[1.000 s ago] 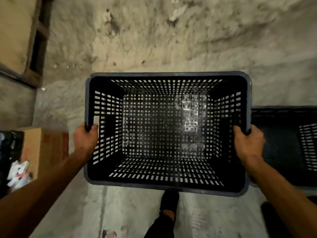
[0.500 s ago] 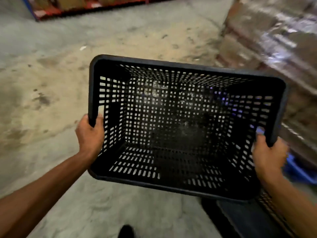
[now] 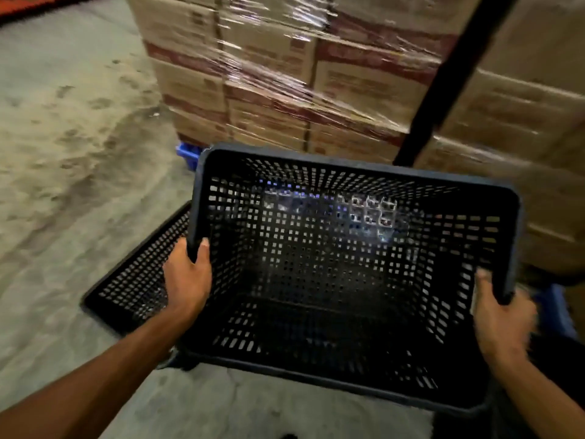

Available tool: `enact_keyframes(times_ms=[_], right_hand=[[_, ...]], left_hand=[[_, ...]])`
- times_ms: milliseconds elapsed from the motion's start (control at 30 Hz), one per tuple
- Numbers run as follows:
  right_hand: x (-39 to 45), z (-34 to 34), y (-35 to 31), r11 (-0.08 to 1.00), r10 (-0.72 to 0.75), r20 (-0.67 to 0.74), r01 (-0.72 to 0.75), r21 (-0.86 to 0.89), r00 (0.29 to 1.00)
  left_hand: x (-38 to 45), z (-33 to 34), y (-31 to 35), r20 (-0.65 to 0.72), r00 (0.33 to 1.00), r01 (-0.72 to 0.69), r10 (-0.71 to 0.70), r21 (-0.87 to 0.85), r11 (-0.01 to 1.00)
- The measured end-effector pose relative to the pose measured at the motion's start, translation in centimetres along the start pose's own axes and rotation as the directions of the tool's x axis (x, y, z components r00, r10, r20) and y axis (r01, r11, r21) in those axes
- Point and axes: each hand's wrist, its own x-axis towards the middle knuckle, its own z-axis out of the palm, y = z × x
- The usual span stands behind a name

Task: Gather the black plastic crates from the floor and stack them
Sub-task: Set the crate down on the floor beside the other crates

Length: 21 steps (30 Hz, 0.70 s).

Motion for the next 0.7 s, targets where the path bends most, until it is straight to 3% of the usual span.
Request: enact_keyframes(times_ms=[133, 233, 333, 533, 700], right_hand=[[1.0, -0.8, 6.2, 0.982, 0.179, -0.075, -0.173, 0.080, 0.981], [2.1, -0.3, 10.3, 0.956, 0.293, -0.112, -0.293, 0.024, 0.949], [3.4, 0.6, 13.9, 0.950, 0.288, -0.119, -0.299, -0.089, 0.950], [6.9, 2.7, 16.3, 0.930, 0.267, -0.001, -0.258, -0.261, 0.964], [8.1, 3.8, 16.2, 0.888, 0.299, -0.043, -0.294, -0.354, 0.953]], left_hand=[[-1.0, 6.3, 0.3, 0.101, 0.994, -0.058, 0.047, 0.110, 0.992], [-1.7, 9.8, -0.8, 0.161, 0.985, -0.093, 0.066, 0.166, 0.982], [-1.7, 12.6, -2.3, 0.277, 0.959, -0.127, 0.061, 0.228, 0.965], [1.0, 15.8, -2.9, 0.457, 0.889, -0.183, 0.022, 0.311, 0.933], [1.7, 17.2, -3.1, 0.441, 0.896, -0.241, 0.054, 0.379, 0.894]])
